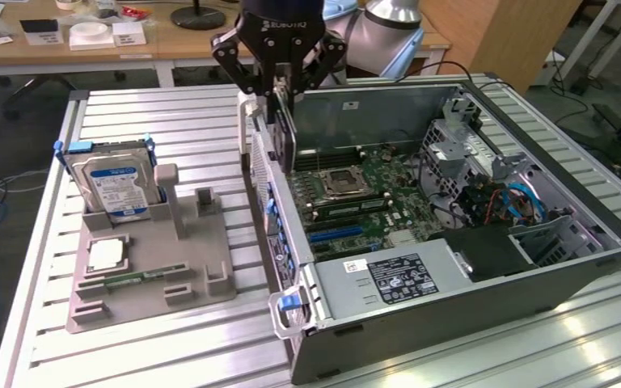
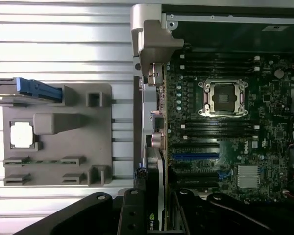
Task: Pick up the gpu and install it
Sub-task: 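Pick up the gpu and move the gpu toward the slot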
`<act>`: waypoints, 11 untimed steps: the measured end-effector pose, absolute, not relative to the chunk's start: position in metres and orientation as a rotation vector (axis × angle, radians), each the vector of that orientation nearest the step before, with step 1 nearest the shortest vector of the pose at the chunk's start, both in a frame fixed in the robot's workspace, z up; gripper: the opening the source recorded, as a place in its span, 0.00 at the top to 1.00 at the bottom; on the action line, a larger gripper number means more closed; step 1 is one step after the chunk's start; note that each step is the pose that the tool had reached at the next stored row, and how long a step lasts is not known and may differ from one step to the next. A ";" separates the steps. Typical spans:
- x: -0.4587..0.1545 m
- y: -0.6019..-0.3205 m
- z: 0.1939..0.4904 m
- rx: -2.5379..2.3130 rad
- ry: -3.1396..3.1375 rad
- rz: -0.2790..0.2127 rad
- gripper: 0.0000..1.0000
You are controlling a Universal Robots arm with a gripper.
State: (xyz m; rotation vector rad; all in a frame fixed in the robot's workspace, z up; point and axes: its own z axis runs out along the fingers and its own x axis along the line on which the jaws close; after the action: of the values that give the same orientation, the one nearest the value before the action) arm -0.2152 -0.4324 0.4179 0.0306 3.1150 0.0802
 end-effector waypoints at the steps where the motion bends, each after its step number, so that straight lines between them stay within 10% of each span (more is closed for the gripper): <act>1: -0.214 -0.432 0.418 0.031 3.115 0.080 0.73; 11: -0.196 -0.430 0.418 0.031 3.115 0.081 0.73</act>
State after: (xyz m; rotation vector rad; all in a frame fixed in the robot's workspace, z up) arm -0.1958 -0.4296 0.4179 0.0308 3.1151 0.0809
